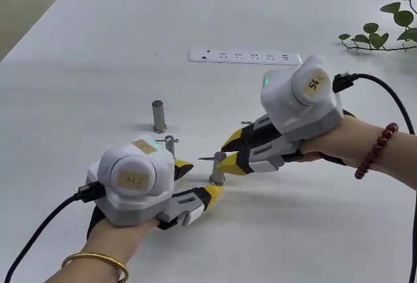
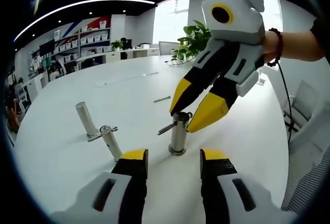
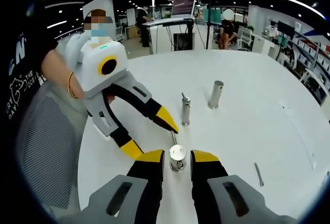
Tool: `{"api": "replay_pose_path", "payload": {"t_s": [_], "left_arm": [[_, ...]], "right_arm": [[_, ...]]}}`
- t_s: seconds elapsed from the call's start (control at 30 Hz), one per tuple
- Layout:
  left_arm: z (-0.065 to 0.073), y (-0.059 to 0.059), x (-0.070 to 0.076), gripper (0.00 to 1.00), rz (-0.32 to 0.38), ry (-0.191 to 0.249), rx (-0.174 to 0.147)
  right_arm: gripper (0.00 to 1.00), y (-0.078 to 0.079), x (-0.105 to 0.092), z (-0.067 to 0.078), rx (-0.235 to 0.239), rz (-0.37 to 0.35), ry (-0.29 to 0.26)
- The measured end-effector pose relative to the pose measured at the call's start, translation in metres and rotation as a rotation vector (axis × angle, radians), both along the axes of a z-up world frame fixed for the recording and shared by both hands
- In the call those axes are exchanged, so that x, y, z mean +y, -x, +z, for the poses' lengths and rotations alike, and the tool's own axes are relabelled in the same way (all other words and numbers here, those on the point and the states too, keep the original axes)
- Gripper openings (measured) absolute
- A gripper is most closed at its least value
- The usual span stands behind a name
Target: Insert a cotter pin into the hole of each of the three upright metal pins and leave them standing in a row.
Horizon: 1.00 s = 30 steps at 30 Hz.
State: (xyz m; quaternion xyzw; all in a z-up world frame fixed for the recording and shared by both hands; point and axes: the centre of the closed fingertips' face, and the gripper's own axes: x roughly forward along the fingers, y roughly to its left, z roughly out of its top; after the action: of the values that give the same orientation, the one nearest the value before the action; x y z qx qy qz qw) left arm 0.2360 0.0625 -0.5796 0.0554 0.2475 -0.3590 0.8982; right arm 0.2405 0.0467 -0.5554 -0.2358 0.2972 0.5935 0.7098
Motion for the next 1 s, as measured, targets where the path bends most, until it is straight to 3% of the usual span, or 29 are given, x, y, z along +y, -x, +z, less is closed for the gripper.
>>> {"api": "replay_pose_path", "payload": {"t_s": [0.2, 0.6, 0.83, 1.0], "left_arm": [[0.007, 0.003, 0.007, 0.44, -0.002, 0.027, 0.007], [0.018, 0.007, 0.02, 0.5, 0.016, 0.039, -0.003], [0.028, 0.01, 0.029, 0.53, 0.059, 0.079, 0.011], [0.03, 0.013, 0.039, 0.57, 0.079, 0.063, -0.001]], "right_arm": [[0.13, 0.002, 0.005, -0.003, 0.002, 0.013, 0.005], [0.09, -0.001, 0.006, -0.007, -0.011, 0.009, 0.017], [0.08, -0.002, 0.006, -0.007, -0.008, 0.011, 0.018], [0.08, -0.003, 0.006, -0.007, -0.001, -0.001, 0.016]]}}
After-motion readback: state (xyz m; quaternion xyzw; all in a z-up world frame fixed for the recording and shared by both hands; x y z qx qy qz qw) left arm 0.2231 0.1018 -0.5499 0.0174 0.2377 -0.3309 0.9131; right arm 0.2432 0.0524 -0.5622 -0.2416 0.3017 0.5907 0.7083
